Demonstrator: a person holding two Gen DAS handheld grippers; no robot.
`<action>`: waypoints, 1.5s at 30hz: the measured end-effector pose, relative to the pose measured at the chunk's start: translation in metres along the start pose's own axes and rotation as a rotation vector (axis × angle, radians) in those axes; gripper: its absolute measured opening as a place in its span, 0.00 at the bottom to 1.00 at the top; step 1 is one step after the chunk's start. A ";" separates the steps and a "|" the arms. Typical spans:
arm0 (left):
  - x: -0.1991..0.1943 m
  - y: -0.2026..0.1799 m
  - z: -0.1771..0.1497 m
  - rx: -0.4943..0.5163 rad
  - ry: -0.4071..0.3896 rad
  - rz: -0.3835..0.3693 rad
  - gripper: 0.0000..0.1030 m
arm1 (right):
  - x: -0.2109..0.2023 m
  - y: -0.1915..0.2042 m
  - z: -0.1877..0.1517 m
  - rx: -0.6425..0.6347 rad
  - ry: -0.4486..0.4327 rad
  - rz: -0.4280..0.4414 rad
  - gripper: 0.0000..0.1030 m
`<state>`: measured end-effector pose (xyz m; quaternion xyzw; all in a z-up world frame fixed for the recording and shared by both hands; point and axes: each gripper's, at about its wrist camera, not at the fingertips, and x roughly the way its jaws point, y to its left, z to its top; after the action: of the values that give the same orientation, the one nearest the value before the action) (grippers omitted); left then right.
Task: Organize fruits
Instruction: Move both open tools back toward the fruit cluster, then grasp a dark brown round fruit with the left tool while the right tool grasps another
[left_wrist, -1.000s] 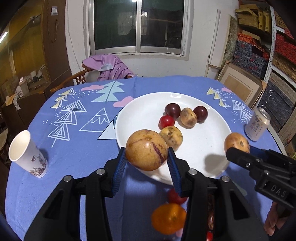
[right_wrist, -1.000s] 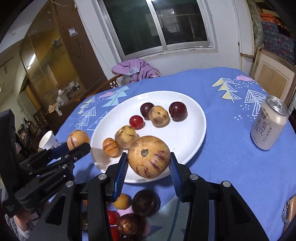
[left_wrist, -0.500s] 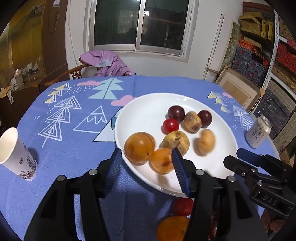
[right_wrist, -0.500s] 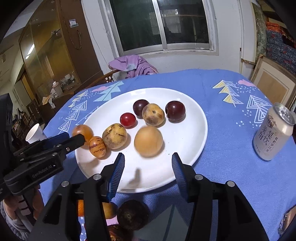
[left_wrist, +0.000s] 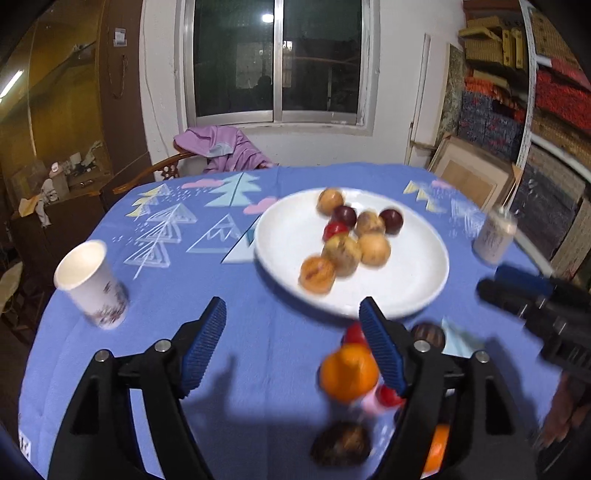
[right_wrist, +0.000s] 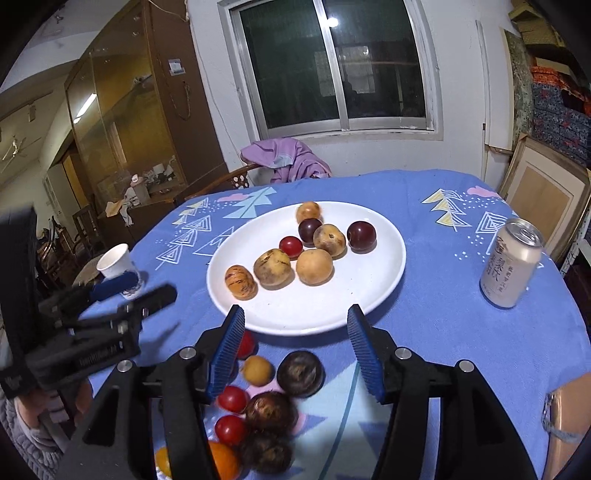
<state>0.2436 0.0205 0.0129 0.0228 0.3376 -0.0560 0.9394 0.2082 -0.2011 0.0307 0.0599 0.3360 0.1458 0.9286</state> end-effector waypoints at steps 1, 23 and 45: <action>-0.006 0.002 -0.011 0.004 0.011 0.006 0.71 | -0.004 0.001 -0.004 0.000 -0.002 0.007 0.58; -0.017 -0.020 -0.079 0.104 0.090 0.012 0.79 | -0.042 -0.004 -0.056 0.031 0.003 0.015 0.67; 0.005 -0.026 -0.078 0.125 0.155 -0.125 0.64 | -0.040 0.001 -0.058 0.023 0.023 0.028 0.67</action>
<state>0.1949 0.0002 -0.0500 0.0645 0.4058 -0.1335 0.9019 0.1413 -0.2122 0.0103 0.0735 0.3476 0.1557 0.9217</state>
